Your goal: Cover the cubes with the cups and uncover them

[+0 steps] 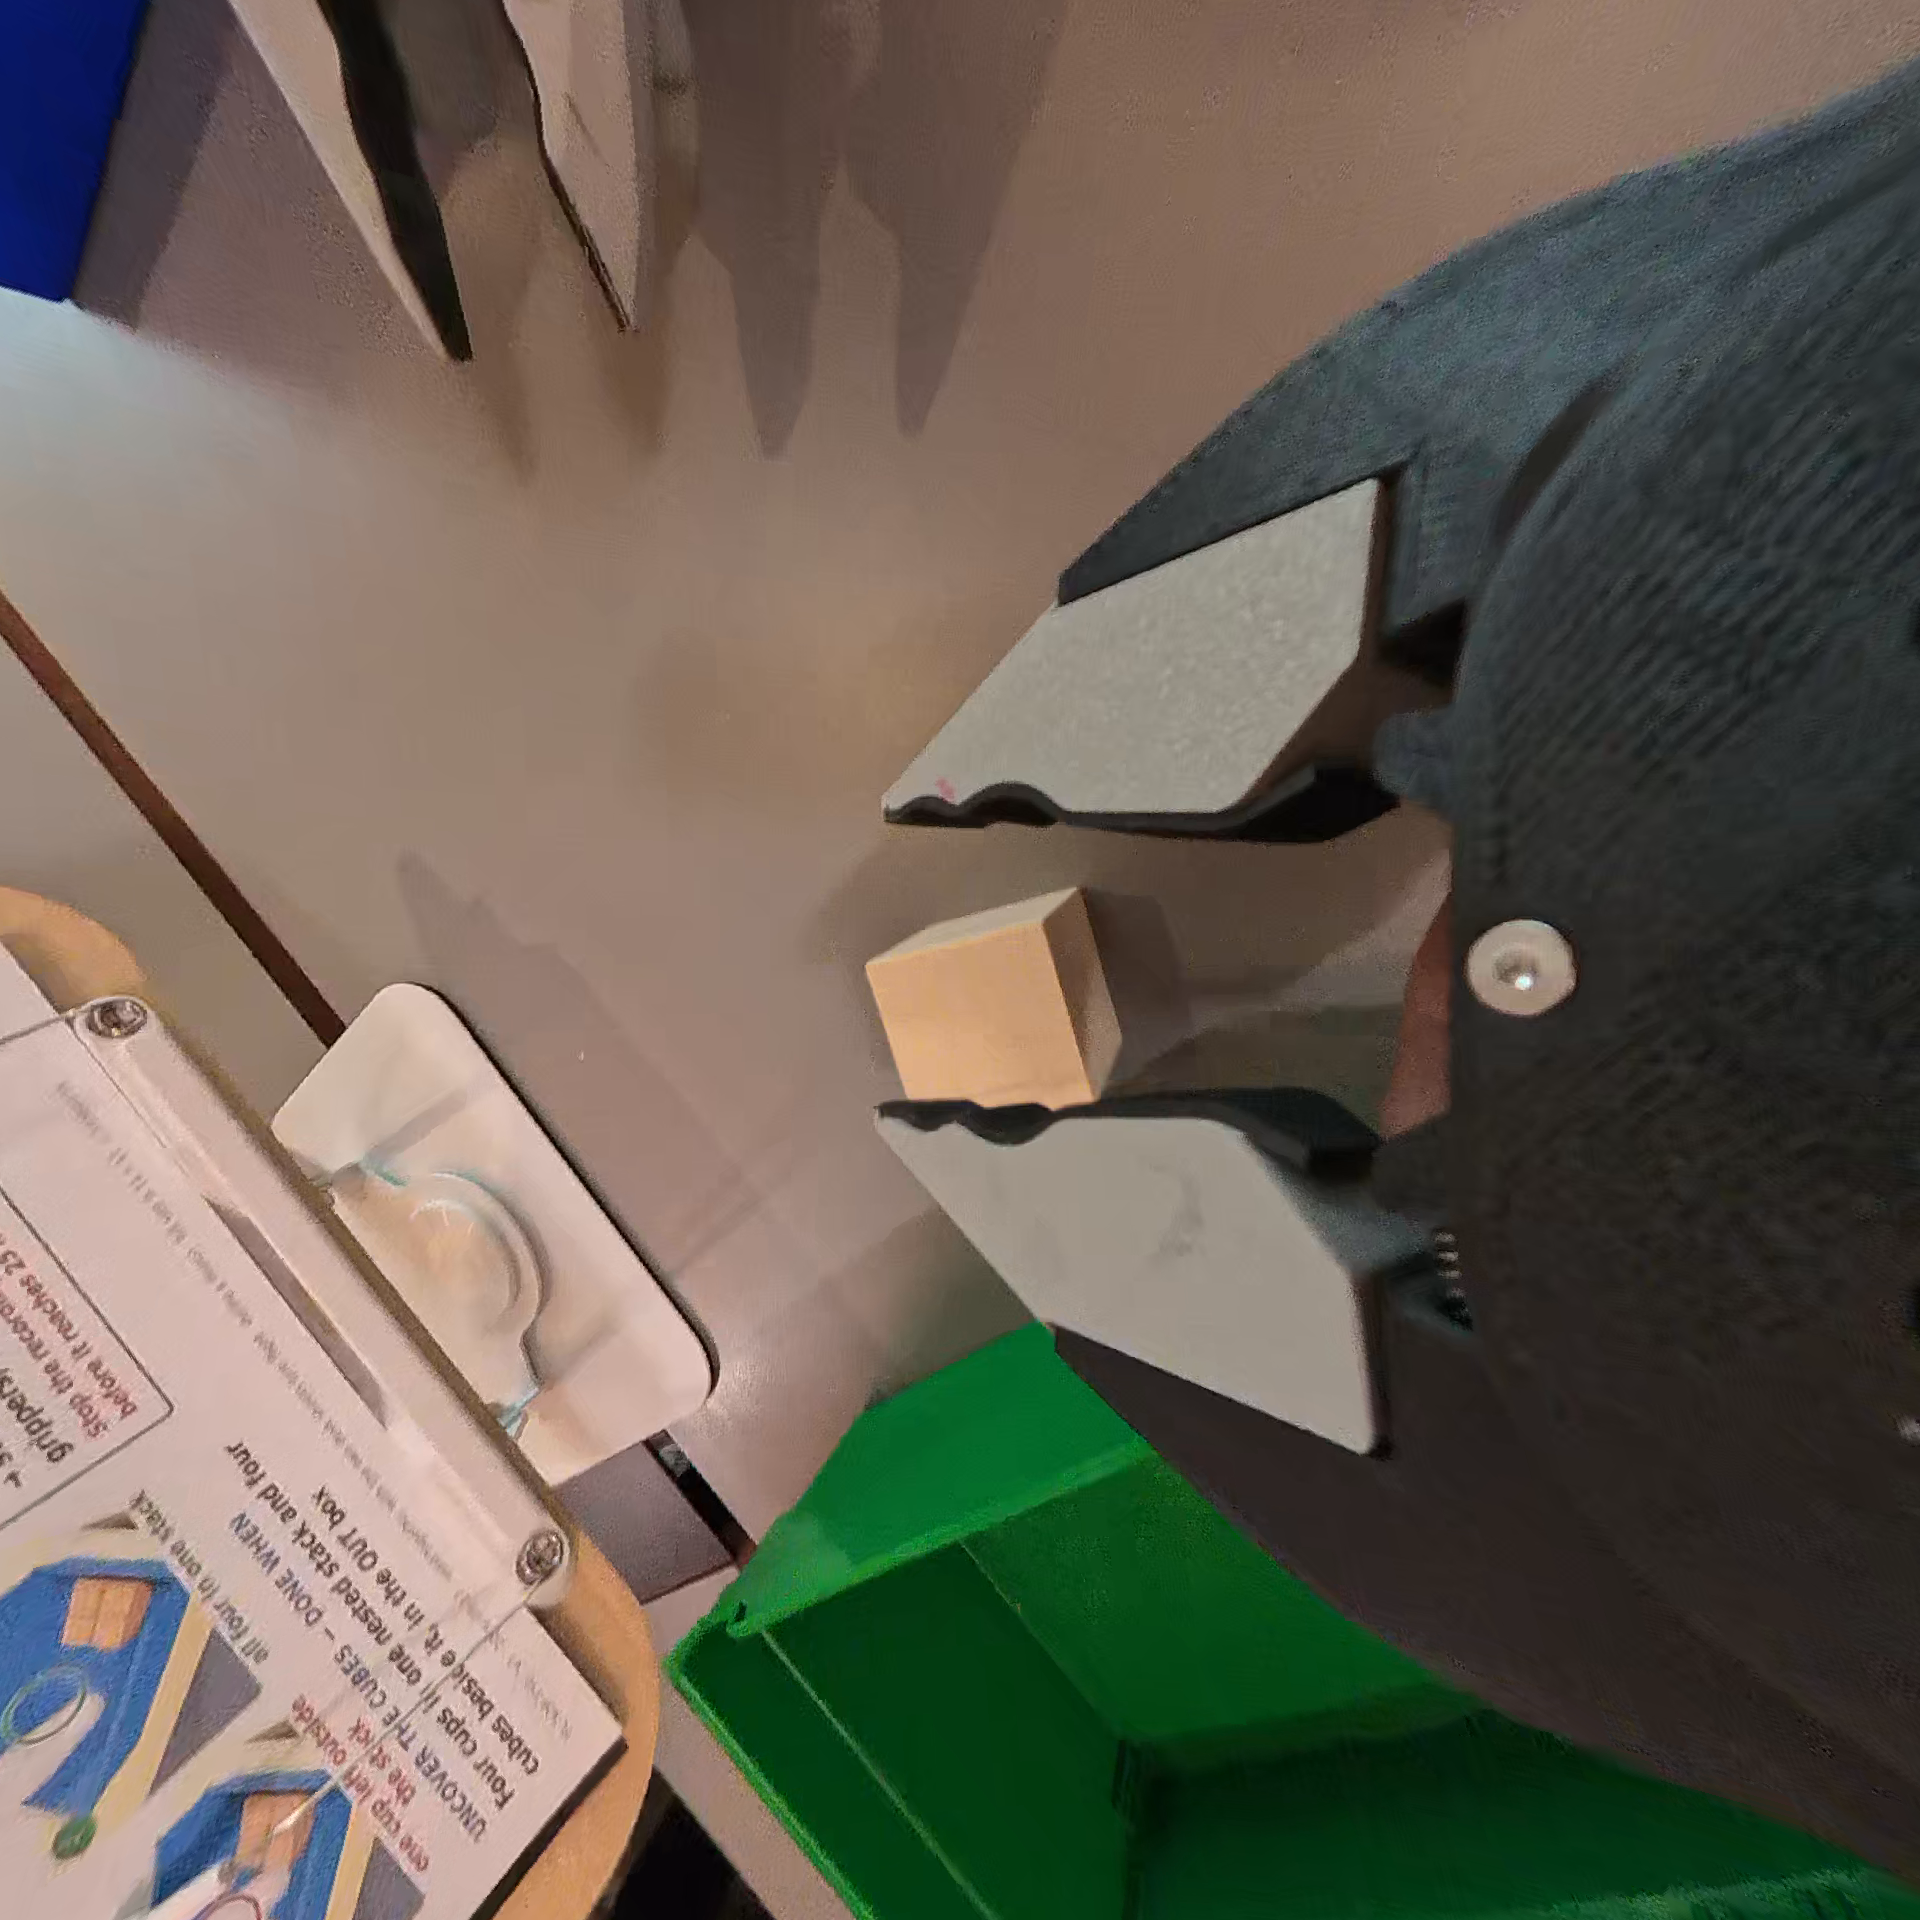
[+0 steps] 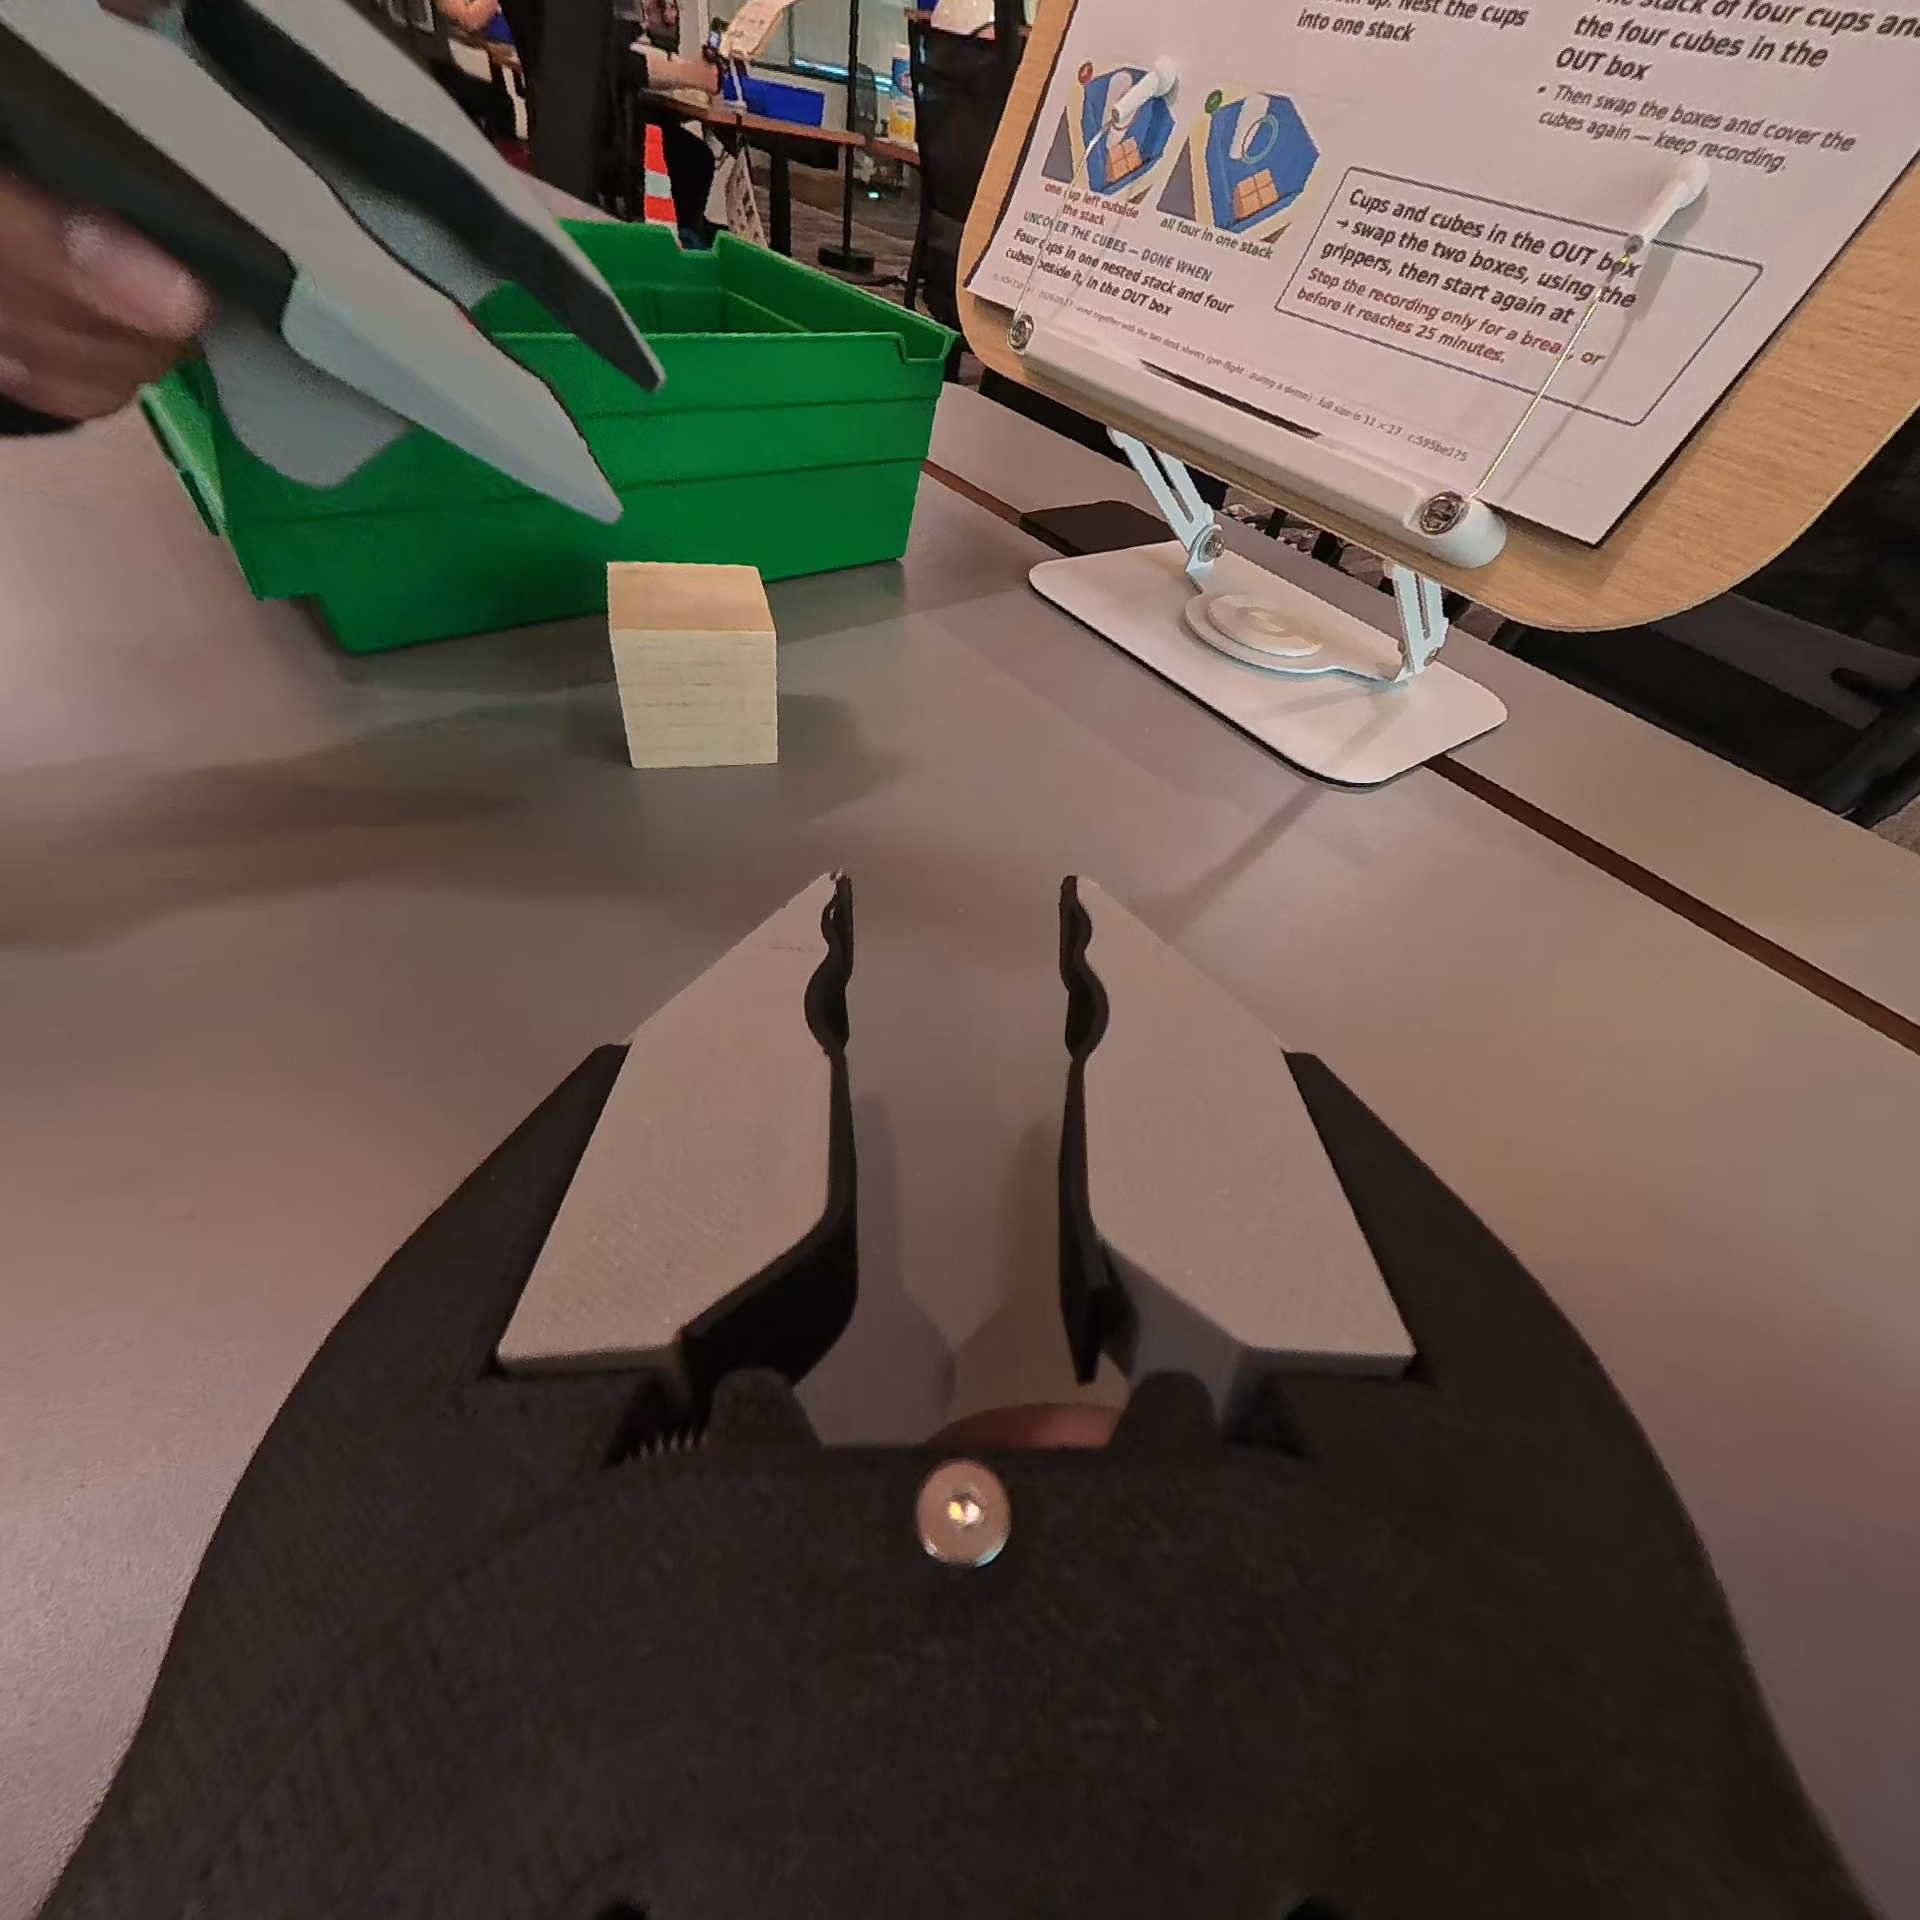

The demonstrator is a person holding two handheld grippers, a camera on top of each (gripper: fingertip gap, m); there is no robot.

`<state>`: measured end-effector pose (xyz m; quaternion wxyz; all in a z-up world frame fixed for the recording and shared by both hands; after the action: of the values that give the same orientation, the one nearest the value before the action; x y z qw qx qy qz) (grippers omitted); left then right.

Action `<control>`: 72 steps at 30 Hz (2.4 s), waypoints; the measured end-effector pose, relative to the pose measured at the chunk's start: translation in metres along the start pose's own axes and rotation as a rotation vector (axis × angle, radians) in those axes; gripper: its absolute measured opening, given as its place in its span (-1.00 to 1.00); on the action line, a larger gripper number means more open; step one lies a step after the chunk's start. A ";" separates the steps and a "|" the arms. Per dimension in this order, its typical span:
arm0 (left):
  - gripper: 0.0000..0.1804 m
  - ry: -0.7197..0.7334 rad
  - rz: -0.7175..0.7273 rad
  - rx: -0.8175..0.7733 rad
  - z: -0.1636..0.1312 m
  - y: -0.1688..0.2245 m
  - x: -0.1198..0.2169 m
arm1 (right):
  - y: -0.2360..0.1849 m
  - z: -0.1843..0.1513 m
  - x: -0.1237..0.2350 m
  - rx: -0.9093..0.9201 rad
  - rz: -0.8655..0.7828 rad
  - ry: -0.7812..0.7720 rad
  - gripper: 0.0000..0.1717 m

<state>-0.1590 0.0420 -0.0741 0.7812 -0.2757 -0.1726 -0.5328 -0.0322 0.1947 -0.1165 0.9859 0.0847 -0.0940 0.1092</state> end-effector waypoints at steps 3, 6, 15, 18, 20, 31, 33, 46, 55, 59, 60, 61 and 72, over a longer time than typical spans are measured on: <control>-0.29 -0.085 0.005 0.003 -0.006 -0.011 -0.005 | 0.000 0.000 0.001 0.009 -0.003 0.000 -0.57; -0.20 -0.189 -0.005 0.030 -0.018 -0.013 -0.025 | 0.000 0.000 0.001 0.011 -0.006 0.002 -0.57; -0.27 -0.359 0.084 -0.056 -0.046 0.004 -0.073 | 0.004 0.002 0.004 -0.005 -0.013 0.012 -0.58; -0.30 -0.240 0.029 -0.095 -0.031 0.027 -0.074 | 0.004 0.004 0.005 -0.042 0.018 0.015 -0.58; -0.30 -0.141 0.043 -0.145 -0.019 0.044 -0.073 | 0.005 0.006 0.006 -0.112 0.066 0.021 -0.57; -0.31 0.461 0.189 -0.694 0.021 0.125 -0.043 | 0.009 0.029 0.031 -0.613 0.471 0.154 -0.15; -0.30 0.561 0.162 -0.721 0.026 0.134 -0.031 | 0.007 0.026 0.031 -0.621 0.497 0.137 -0.12; -0.35 0.562 0.181 -0.732 0.016 0.140 -0.035 | -0.023 -0.003 0.016 -0.224 0.279 -0.100 -0.32; -1.00 0.354 0.286 -0.461 -0.004 0.066 -0.048 | 0.029 0.034 0.071 -0.058 -0.197 0.103 -0.34; -1.00 0.317 0.291 -0.329 -0.013 0.045 -0.051 | 0.045 0.055 0.131 -0.078 -0.253 0.162 -0.34; -1.00 0.302 0.297 -0.329 -0.014 0.043 -0.053 | 0.055 0.058 0.147 -0.072 -0.286 0.143 -0.34; -1.00 0.288 0.304 -0.337 -0.015 0.043 -0.054 | 0.066 0.060 0.164 -0.075 -0.316 0.120 -0.34; -1.00 0.251 0.277 -0.431 -0.018 0.061 -0.062 | 0.144 -0.024 0.235 -0.263 -0.403 -0.536 -0.34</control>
<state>-0.1257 0.0941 -0.1379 0.7852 -0.3882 0.0819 -0.4754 0.1642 0.3845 -0.0711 0.9305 -0.0003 -0.3438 -0.1265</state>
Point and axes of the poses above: each gripper's, where its closed fingertips meet, x back along the fingers, z out of its top, y = z × x across the jaws, the point moved 5 cm from there along x, back along the fingers, and after that the axes turned 2 degrees about y, right-handed, at the moved point
